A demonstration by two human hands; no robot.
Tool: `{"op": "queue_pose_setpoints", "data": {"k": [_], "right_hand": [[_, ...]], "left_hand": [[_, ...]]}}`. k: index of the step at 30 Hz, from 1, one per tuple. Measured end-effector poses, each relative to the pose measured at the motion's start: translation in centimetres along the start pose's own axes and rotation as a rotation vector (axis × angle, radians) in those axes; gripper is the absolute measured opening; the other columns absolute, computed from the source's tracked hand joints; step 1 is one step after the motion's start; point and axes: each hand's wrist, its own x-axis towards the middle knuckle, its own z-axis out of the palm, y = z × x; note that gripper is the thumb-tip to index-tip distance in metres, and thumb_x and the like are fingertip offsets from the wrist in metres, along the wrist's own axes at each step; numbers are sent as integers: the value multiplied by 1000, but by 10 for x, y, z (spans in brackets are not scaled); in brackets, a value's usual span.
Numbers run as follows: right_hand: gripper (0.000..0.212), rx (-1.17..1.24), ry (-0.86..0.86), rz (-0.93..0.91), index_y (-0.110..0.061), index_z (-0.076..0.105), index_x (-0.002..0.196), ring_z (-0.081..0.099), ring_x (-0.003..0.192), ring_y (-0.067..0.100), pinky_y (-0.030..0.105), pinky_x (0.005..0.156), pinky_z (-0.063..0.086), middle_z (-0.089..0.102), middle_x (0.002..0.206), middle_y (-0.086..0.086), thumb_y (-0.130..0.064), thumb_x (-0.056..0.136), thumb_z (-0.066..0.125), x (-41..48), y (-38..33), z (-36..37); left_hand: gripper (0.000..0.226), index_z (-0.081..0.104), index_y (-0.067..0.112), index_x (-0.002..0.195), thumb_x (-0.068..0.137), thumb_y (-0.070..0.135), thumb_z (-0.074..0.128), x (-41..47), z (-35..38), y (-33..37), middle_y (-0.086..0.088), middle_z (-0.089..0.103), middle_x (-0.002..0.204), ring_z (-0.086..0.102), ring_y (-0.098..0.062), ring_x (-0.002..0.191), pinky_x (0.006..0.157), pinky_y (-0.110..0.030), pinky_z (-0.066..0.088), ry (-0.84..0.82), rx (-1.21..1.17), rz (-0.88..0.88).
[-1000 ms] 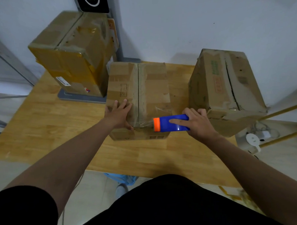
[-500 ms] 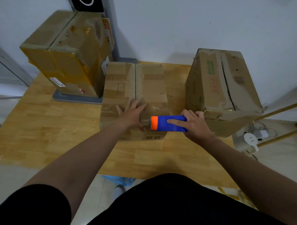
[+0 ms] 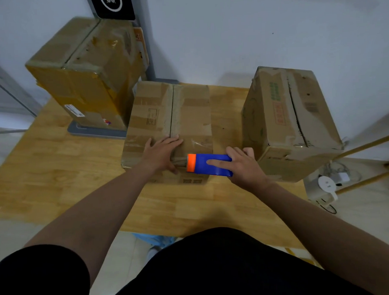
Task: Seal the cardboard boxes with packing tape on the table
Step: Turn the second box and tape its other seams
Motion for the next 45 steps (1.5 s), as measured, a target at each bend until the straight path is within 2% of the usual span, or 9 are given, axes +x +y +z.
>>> {"op": "queue_pose_setpoints", "data": {"k": [6,9,14,19,29,34,36,45], "right_hand": [[57,16,-29,-1,-51,41,142,48,93,15,39,85,31,46,101,-5,-24,96,62,26,-38,5],[57,27,-12,30,-50,44,141,47,91,15,39,85,29,44,99,-5,-21,96,63,30,-43,5],[58,25,7,47,-49,46,141,49,91,16,41,86,31,46,99,-3,-21,93,66,29,-42,5],[59,7,-6,35,-49,44,142,49,93,15,41,86,33,48,102,-4,-25,93,66,27,-41,7],[60,-55,25,-27,-47,43,144,51,93,16,42,85,36,51,104,-1,-30,91,66,17,-27,3],[67,-78,114,-1,-47,41,144,52,86,21,42,78,38,51,99,2,-21,90,70,-6,11,-3],[72,-96,97,10,-47,39,145,53,87,22,42,78,38,52,101,4,-19,88,72,-17,24,-4],[60,-90,78,38,-47,44,142,51,84,20,40,77,36,51,99,2,-20,91,63,-8,22,2]], "left_hand": [[125,13,38,163,66,45,92,-2,-11,-43,17,6,171,2,-14,158,122,-65,6,-31,-35,9],[117,18,37,162,70,54,87,-1,-19,-47,15,7,171,-1,-15,158,121,-67,1,-76,-106,31],[106,30,41,158,70,51,89,3,-23,-30,10,18,167,11,-20,156,115,-78,-2,-44,-167,-16],[119,18,49,159,66,52,92,12,-29,-23,11,-5,172,-12,-23,158,107,-85,-4,-152,-138,-58],[122,11,48,160,67,56,89,10,-29,-31,14,-8,171,-16,-20,157,108,-84,-3,-170,-77,-39],[121,11,48,160,68,56,89,9,-30,-30,16,-7,171,-15,-18,157,110,-82,-3,-174,-80,-53],[121,12,49,160,68,56,89,11,-30,-28,17,-7,171,-15,-17,157,111,-82,-3,-178,-83,-61],[123,11,45,161,67,54,89,17,-23,-27,16,-10,171,-21,-17,155,108,-81,-12,-168,-156,-84]]}}
